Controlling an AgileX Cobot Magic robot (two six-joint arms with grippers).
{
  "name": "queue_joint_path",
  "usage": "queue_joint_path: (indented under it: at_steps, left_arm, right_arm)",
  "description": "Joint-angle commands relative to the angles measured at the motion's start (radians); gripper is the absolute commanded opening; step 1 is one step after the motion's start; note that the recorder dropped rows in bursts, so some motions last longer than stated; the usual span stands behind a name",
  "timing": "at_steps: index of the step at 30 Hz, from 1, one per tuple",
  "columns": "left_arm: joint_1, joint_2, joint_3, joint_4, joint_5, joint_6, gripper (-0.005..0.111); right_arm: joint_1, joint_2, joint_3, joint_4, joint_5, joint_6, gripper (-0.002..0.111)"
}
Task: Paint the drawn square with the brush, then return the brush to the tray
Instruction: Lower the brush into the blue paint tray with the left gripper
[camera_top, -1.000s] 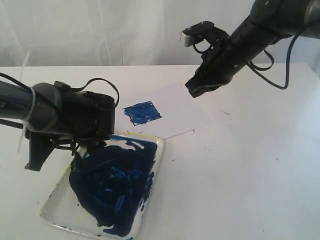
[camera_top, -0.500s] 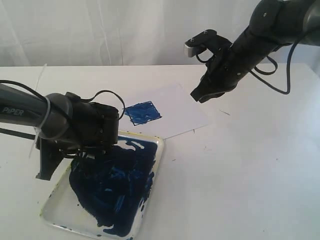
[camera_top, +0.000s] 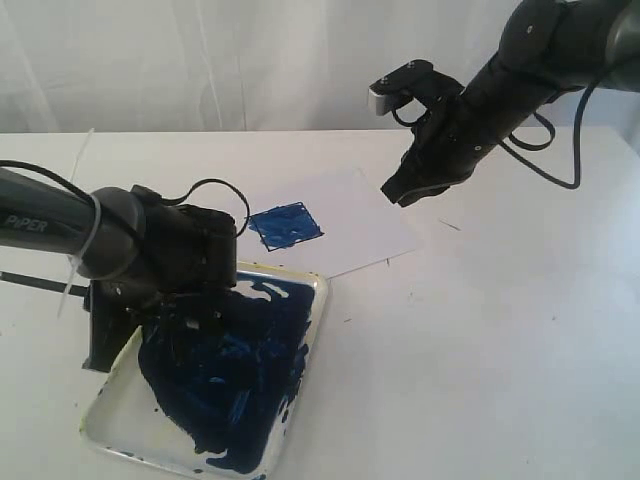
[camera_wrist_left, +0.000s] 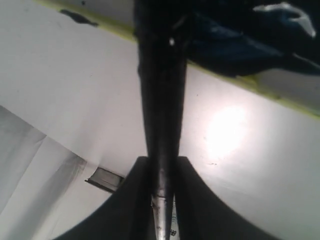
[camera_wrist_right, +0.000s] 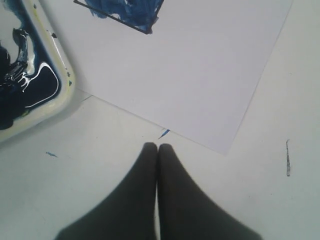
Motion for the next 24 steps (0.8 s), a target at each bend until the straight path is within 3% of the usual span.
queue_joint_path:
  at_steps: [1,4,10,13,24]
  left_arm:
    - [-0.005,-0.004,0.008,-0.046,0.007,0.067,0.000]
    - [-0.005,-0.004,0.008,-0.055,0.007,0.086,0.002]
    - [-0.005,-0.004,0.008,-0.057,-0.020,0.114,0.032]
    - [-0.005,-0.004,0.008,-0.057,-0.022,0.121,0.039]
    - [-0.005,-0.071,-0.031,-0.054,0.034,0.027,0.033]
  right_arm:
    - [0.001,-0.007,0.005,-0.001,0.001,0.005,0.000]
    - [0.001,-0.007,0.005,-0.001,0.001,0.005,0.000]
    - [0.001,-0.007,0.005,-0.001,0.001,0.005,0.000]
    - [0.001,-0.007,0.005,-0.001,-0.005,0.005,0.000]
    - [0.001,-0.007,0.005,0.000,-0.017,0.012,0.000]
